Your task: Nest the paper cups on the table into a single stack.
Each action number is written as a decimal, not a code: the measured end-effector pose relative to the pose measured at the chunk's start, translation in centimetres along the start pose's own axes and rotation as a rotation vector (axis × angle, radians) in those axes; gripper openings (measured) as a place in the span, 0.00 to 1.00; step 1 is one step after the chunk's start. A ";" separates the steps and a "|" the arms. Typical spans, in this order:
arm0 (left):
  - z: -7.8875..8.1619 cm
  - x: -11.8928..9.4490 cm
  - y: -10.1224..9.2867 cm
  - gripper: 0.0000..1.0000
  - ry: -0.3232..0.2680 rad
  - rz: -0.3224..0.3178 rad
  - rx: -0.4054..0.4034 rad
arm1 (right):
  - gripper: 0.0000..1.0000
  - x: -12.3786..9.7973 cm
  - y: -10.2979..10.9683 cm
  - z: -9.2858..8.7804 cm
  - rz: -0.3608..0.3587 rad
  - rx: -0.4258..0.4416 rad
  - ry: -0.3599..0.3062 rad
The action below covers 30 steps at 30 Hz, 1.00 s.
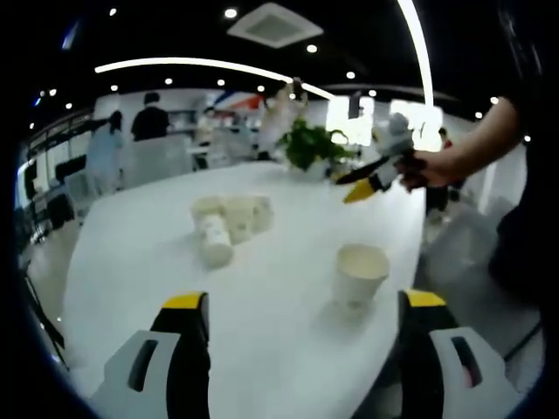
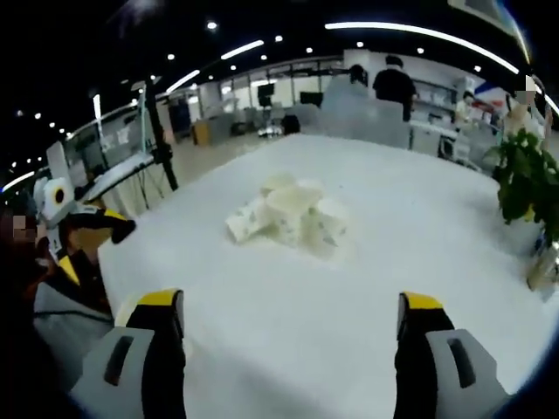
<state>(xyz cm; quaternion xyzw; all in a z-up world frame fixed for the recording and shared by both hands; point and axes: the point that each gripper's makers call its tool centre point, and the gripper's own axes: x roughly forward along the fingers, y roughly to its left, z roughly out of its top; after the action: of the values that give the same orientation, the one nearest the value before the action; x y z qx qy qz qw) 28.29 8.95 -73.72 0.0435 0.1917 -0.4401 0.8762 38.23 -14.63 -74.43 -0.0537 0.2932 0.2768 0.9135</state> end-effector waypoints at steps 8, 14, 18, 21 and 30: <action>0.3 0.4 0.9 0.88 0.001 0.012 -0.011 | 0.98 -0.1 0.1 -0.2 0.001 -0.005 -0.005; 1.3 0.9 3.2 0.89 -0.006 0.058 -0.061 | 0.96 -0.2 0.0 0.5 -0.012 -0.062 -0.030; 2.2 2.2 3.8 0.89 0.013 0.060 -0.042 | 0.94 -0.1 0.0 0.6 -0.013 -0.070 -0.043; 2.6 3.4 4.3 0.88 0.024 0.060 -0.035 | 0.93 -0.1 0.3 0.4 -0.007 -0.074 -0.050; 3.8 7.7 7.0 0.87 0.071 0.121 -0.017 | 0.87 -1.5 1.7 -0.1 0.012 -0.120 -0.075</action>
<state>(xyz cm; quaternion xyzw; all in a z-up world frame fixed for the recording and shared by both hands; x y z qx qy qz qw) 39.06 6.47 -73.70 0.0633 0.2235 -0.3826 0.8942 36.26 -13.96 -73.52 -0.0959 0.2420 0.3011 0.9174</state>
